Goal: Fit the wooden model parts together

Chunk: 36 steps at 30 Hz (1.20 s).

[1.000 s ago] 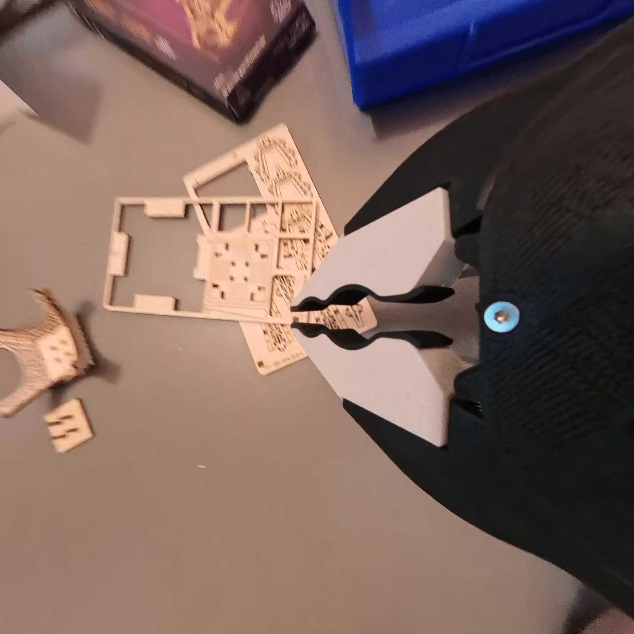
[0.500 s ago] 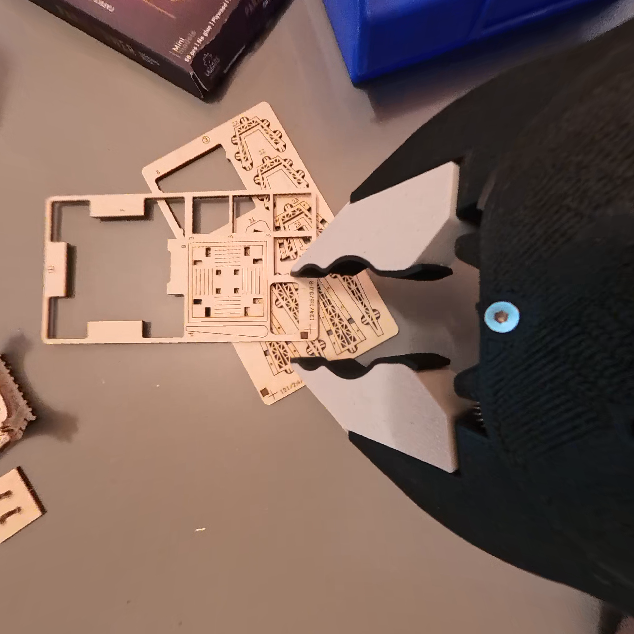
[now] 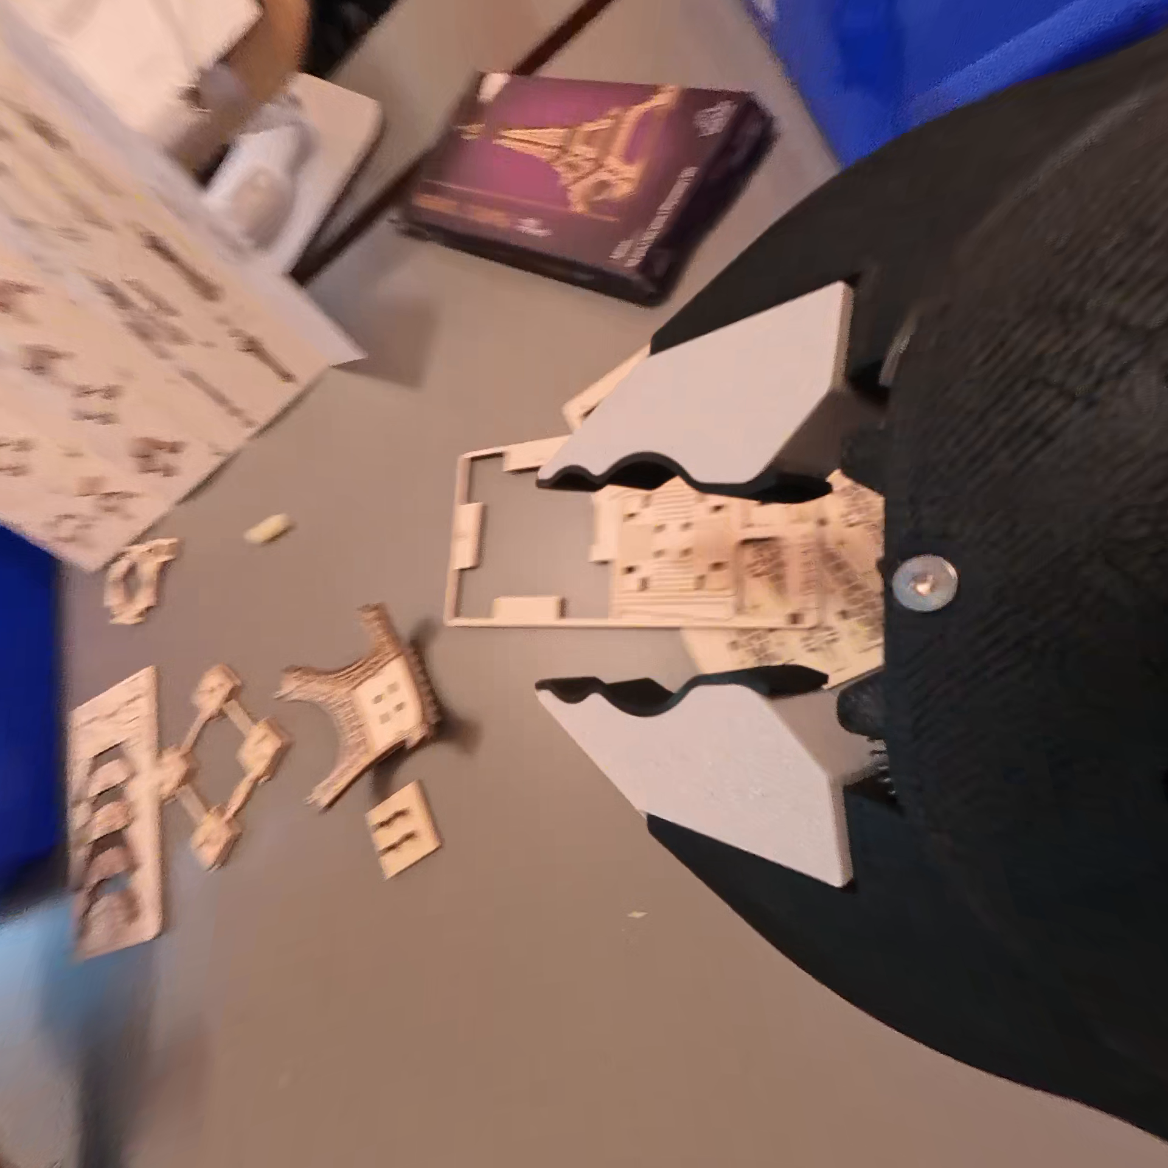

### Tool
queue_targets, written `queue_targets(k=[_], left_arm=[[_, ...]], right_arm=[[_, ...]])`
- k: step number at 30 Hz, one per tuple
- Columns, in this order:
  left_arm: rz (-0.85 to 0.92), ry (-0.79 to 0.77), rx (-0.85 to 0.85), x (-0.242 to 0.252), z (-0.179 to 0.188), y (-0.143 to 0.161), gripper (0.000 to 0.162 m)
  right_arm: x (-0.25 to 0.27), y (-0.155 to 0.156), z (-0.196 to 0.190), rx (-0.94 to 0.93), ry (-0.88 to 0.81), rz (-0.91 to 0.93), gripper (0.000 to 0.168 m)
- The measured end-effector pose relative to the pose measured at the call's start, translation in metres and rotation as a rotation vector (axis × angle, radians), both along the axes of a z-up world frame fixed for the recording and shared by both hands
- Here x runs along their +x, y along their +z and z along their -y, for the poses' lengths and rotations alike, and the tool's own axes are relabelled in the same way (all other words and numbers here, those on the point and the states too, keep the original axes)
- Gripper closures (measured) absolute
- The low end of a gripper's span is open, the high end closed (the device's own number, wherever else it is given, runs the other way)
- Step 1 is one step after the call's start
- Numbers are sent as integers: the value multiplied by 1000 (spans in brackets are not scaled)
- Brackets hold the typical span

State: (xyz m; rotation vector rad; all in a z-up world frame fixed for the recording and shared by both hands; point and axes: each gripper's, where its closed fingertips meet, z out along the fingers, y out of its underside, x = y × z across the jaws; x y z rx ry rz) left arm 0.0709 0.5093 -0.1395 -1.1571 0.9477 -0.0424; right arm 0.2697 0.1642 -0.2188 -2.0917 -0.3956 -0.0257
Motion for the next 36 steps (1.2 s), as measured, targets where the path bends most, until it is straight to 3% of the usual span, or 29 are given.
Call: queue_targets(k=[5,10,15,22,30,36], left_arm=[[34,-87,5,10,22,12,117],[-14,-118,59,22,34,7,120],[-59,-151,72,32,43,-1,119],[-60,-191,89,37,56,4,120],[-75,-211,104,41,63,4,120],[-64,-239,105,44,70,6,121]], right_arm=[[-61,-5,-17,-22,195,61,108],[-117,-17,-31,2,263,147,120],[-124,-39,-45,-137,290,85,112],[-128,-53,-54,-252,362,26,127],[-126,-65,-57,-334,415,36,121],[-125,-66,-59,-355,422,-11,133]])
